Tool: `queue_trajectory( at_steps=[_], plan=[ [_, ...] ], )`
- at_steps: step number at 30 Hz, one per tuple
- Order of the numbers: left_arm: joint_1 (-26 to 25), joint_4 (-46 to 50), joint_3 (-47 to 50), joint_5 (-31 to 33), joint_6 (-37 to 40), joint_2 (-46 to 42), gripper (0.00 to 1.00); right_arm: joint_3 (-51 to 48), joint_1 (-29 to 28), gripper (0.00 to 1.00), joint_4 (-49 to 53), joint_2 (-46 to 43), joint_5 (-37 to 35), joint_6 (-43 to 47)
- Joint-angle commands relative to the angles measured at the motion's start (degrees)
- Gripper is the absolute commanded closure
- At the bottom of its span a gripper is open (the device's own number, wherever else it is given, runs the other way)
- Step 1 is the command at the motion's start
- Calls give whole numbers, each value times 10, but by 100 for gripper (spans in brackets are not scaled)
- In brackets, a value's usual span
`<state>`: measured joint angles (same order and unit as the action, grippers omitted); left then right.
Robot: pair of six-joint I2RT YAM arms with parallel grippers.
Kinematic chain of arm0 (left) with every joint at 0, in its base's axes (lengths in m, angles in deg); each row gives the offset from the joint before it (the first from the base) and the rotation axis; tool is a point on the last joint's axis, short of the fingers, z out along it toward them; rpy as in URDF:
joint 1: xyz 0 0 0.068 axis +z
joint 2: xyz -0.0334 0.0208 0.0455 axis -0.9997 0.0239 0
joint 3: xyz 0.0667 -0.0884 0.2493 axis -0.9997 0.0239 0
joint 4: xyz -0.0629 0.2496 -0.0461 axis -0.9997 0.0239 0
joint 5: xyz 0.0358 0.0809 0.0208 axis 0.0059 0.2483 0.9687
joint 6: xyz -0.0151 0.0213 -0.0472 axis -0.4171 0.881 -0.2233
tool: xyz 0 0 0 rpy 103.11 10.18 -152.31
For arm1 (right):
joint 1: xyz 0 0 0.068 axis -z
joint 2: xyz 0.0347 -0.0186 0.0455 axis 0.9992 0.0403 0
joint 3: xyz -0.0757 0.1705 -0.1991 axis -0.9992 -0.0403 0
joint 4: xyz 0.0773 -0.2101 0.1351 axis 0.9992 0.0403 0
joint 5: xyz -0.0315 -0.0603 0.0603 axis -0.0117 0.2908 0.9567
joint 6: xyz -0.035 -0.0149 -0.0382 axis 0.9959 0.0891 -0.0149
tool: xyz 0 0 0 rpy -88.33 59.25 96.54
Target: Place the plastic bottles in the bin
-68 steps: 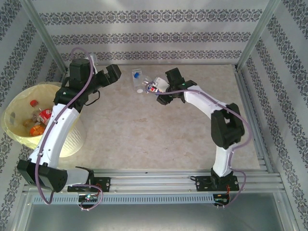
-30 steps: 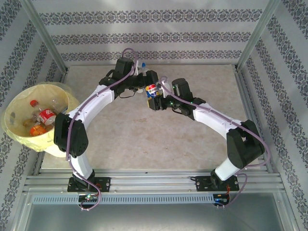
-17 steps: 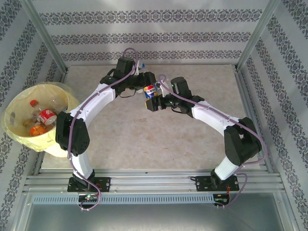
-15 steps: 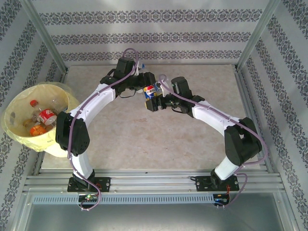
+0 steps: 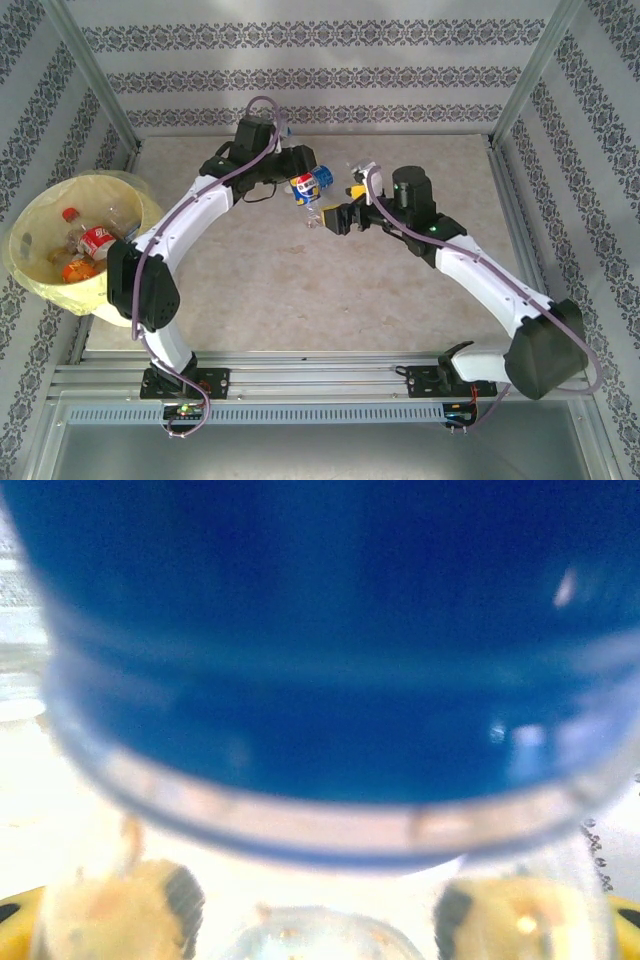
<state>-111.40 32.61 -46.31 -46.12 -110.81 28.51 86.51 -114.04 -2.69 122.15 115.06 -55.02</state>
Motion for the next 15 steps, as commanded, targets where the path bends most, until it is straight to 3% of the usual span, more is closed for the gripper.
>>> queue_trajectory(
  at_steps=[1, 8, 15],
  plan=[
    [8, 22, 5, 36, 24, -37, 39, -29, 7, 2, -51, -40, -70, 14],
    [20, 51, 21, 86, 50, -93, 39, -68, 6, 2, -91, -98, -151, 9],
    [26, 124, 16, 179, 100, -161, 39, -97, 7, 2, -133, -113, -195, -10]
  ],
)
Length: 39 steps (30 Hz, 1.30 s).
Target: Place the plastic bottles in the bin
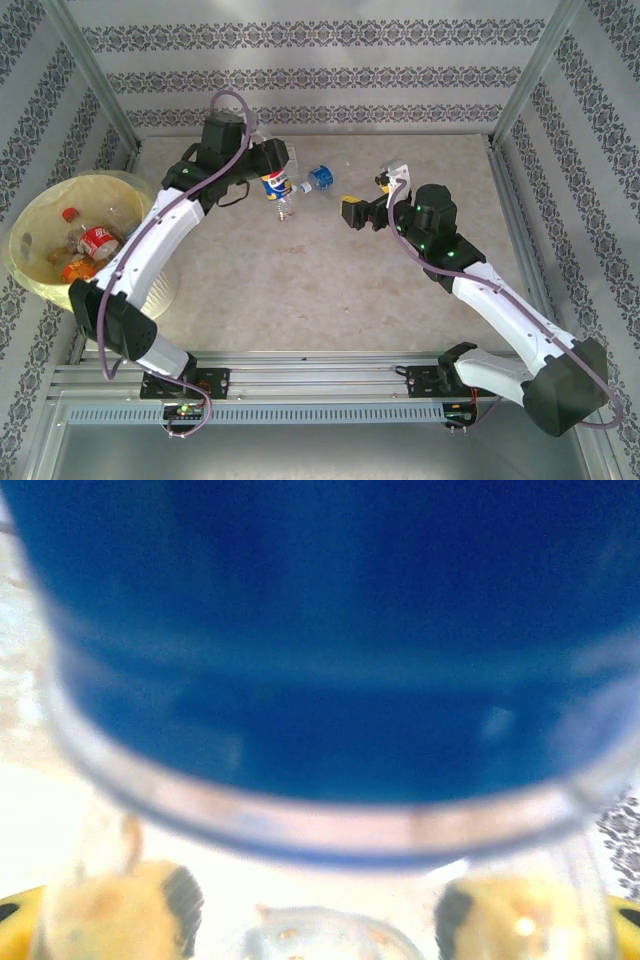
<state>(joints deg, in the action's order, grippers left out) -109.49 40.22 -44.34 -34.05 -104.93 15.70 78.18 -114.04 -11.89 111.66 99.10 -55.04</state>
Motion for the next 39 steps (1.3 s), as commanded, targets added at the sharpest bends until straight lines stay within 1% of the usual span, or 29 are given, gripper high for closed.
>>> queue_trajectory(
  at_steps=[1, 6, 10, 16, 20, 26, 29, 31, 33, 35, 37, 39],
  plan=[
    [7, 64, -7, 75, 49, -43, 39, -18, 8, 2, -51, -6, -36, -14],
    [8, 154, -51, 154, 97, -79, 39, -19, 8, 2, -81, 7, -28, -17],
    [8, 229, -103, 238, 134, -95, 39, -11, 7, 2, -89, 21, -27, -19],
    [8, 318, -191, 362, 163, -108, 38, 11, 7, 2, -84, 49, -32, -28],
    [8, 350, -225, 452, 183, -115, 37, 21, 5, 2, -85, 67, -35, -34],
    [10, 386, -249, 625, 219, -102, 36, 38, 3, 2, -82, 85, -28, -33],
    [23, 390, -254, 670, 226, -100, 36, 48, 2, 2, -75, 93, -22, -34],
    [47, 390, -254, 684, 229, -104, 36, 54, -1, 2, -70, 98, -18, -34],
    [88, 390, -249, 675, 228, -111, 36, 60, -3, 2, -67, 103, -15, -33],
    [151, 389, -237, 632, 227, -121, 37, 66, -7, 2, -63, 108, -12, -29],
    [204, 394, -228, 595, 227, -126, 37, 73, -10, 2, -57, 112, -16, -25],
    [248, 399, -223, 577, 227, -125, 37, 78, -12, 2, -50, 115, -17, -21]
  ],
)
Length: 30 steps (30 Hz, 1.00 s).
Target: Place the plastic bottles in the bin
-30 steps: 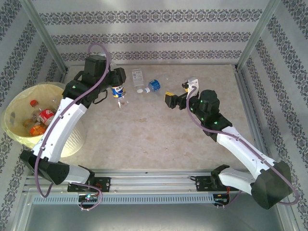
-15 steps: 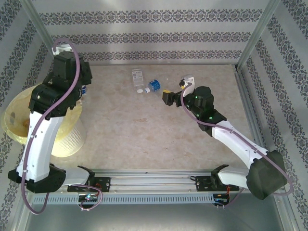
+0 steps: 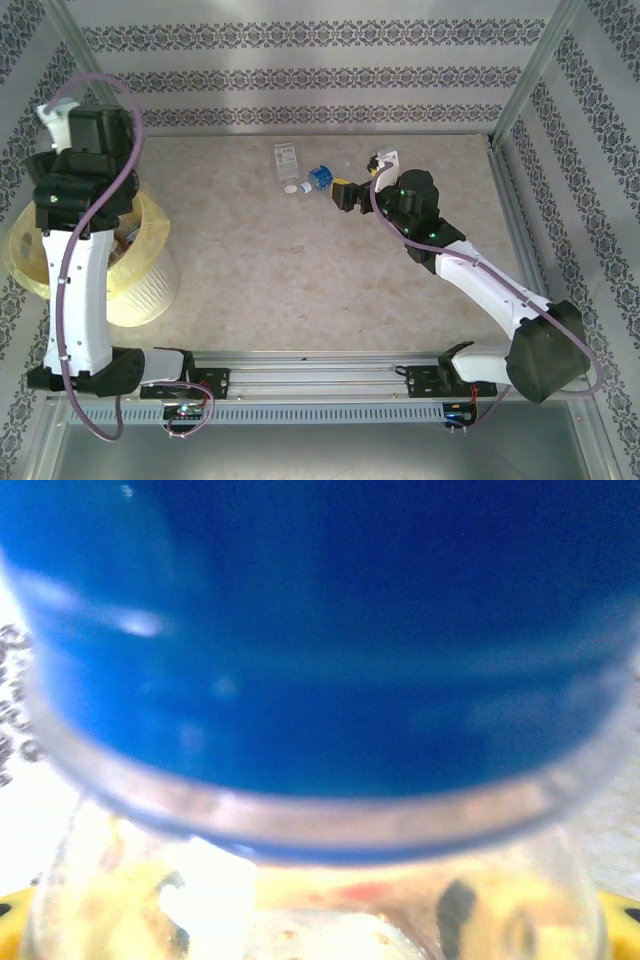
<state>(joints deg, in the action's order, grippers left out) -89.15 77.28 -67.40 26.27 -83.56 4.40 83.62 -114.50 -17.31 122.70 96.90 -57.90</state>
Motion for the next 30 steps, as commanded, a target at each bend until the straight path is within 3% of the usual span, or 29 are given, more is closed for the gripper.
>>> queue_trajectory(
  at_steps=[1, 7, 11, 14, 24, 27, 30],
  plan=[
    [70, 31, 11, -40, 14, -12, 37, 27, -9, 2, 6, 6, 6, 11],
    [208, 36, 46, -123, 0, -14, 37, 52, -14, 2, 31, 17, 13, 26],
    [269, 22, 86, -157, 14, -12, 38, 63, -18, 2, 37, 24, 12, 37],
    [303, 27, 107, -226, 15, -2, 38, 79, -19, 2, 56, 34, 17, 49],
    [307, 19, 142, -303, 8, 40, 36, 110, -48, 2, 93, 55, 5, 82],
    [305, 23, 138, -331, 7, 55, 31, 111, -53, 2, 96, 58, 0, 85],
    [300, 26, 134, -342, 9, 65, 18, 115, -54, 2, 102, 60, -7, 86]
  ],
)
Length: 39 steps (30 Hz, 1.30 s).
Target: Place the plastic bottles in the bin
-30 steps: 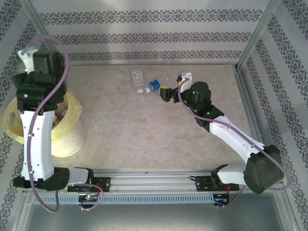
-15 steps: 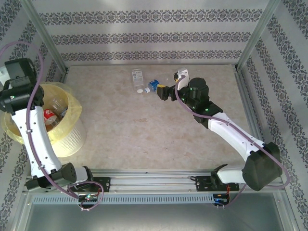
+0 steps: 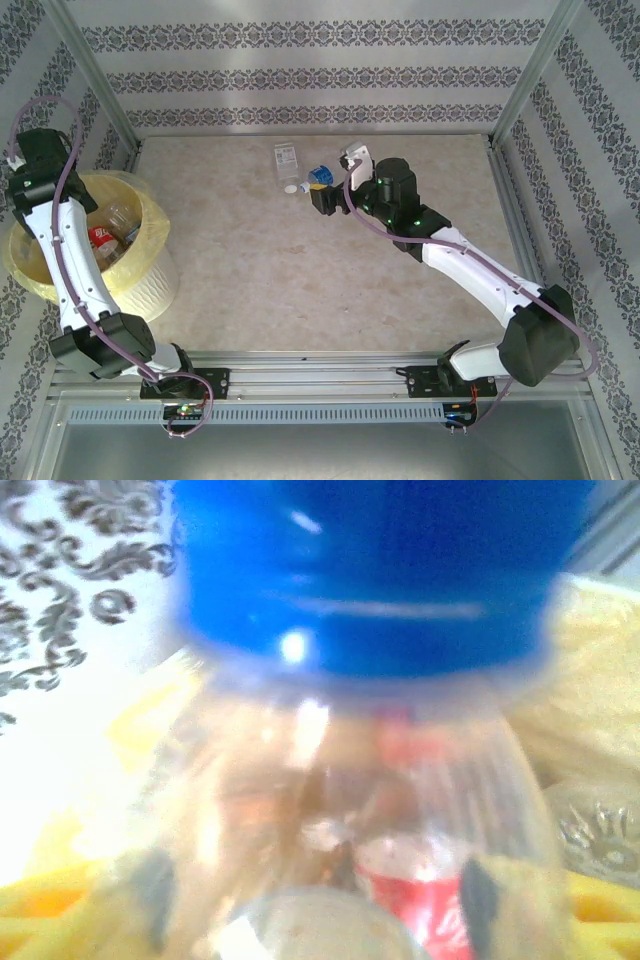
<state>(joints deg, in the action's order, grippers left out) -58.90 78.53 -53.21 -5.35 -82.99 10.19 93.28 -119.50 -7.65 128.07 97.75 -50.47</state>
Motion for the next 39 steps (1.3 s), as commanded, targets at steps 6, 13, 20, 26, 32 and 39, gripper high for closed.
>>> queue_trajectory(
  at_steps=[6, 13, 20, 26, 32, 39],
  plan=[
    [-22, 6, -16, -69, 8, 4, 5, 30, -6, 2, 25, 11, -30, 13],
    [-37, 1, -18, -72, 4, 6, 0, 30, -9, 2, 28, 13, -45, 14],
    [-63, -26, -21, -136, -21, -20, 0, 30, -9, 2, 28, 18, -54, 6],
    [-132, -62, -28, -164, -55, -39, 0, 32, -9, 2, 34, 25, -67, -7],
    [-211, -104, -30, -195, -82, -41, 0, 35, 0, 2, 53, 35, -92, -18],
    [-299, -196, 6, -270, -123, -45, 0, 78, 43, 2, 100, 93, -46, -59]
  ],
)
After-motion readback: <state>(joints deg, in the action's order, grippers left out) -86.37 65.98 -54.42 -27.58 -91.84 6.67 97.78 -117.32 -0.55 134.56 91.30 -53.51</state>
